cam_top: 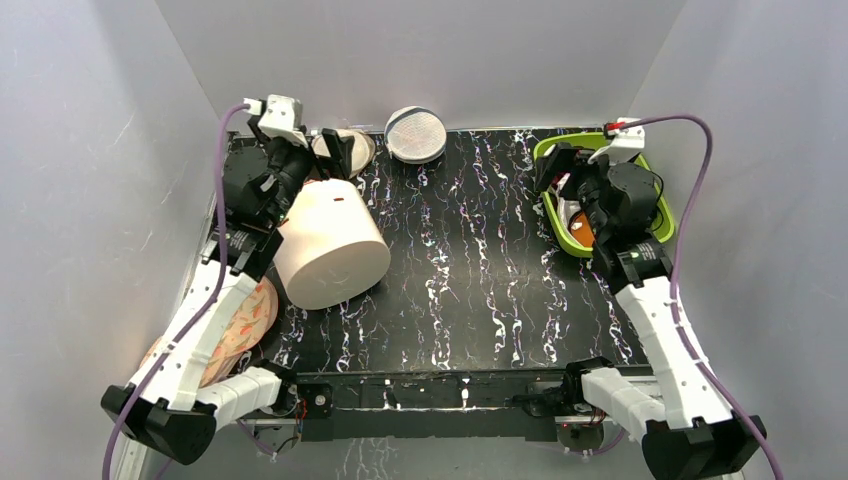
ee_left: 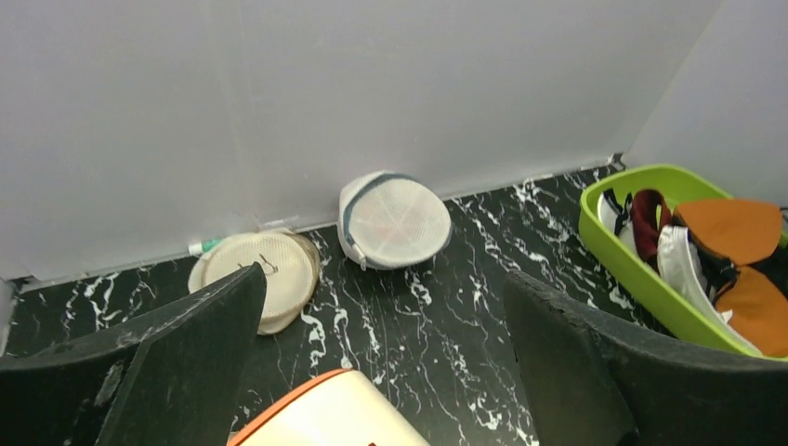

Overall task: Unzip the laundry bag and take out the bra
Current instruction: Move the laundry bag to the center of the board.

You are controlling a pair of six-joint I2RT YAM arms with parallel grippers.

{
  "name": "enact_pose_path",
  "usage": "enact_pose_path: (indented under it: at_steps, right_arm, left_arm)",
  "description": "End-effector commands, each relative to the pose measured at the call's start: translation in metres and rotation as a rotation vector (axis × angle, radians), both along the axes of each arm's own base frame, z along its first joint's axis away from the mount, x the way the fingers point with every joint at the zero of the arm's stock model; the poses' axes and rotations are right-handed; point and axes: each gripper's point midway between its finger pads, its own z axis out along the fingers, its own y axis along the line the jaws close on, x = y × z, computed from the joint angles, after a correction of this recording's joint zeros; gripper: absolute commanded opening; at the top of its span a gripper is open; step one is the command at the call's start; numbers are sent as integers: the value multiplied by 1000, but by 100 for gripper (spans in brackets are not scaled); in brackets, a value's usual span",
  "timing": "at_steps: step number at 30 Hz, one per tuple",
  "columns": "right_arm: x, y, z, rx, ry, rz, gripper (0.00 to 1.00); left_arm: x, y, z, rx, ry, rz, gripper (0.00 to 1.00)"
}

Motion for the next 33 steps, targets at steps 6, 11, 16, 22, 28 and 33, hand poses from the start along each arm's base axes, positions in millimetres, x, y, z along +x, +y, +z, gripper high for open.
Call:
enact_pose_path:
  at_steps: [6, 11, 16, 22, 28, 33]
  right_arm:
    - [30, 2, -36, 109, 32, -17, 98]
    - [45, 23, -57, 176, 135, 55, 98]
    - [51, 60, -67, 228, 218, 246, 98]
    - [51, 79, -75, 328, 228, 371, 98]
    - [63, 89, -81, 503, 261, 402, 98]
    - [85, 87, -101, 573, 328, 280, 98]
  left_arm:
    - [7, -36, -49, 18, 82, -138, 98]
    - [6, -53, -68, 27, 118, -200, 98]
    - [4, -65, -77, 34, 133, -242, 98]
    - [3, -69, -79, 39, 130, -253, 98]
    - [2, -71, -78, 30, 124, -257, 98]
    - [3, -74, -80, 29, 130, -266, 98]
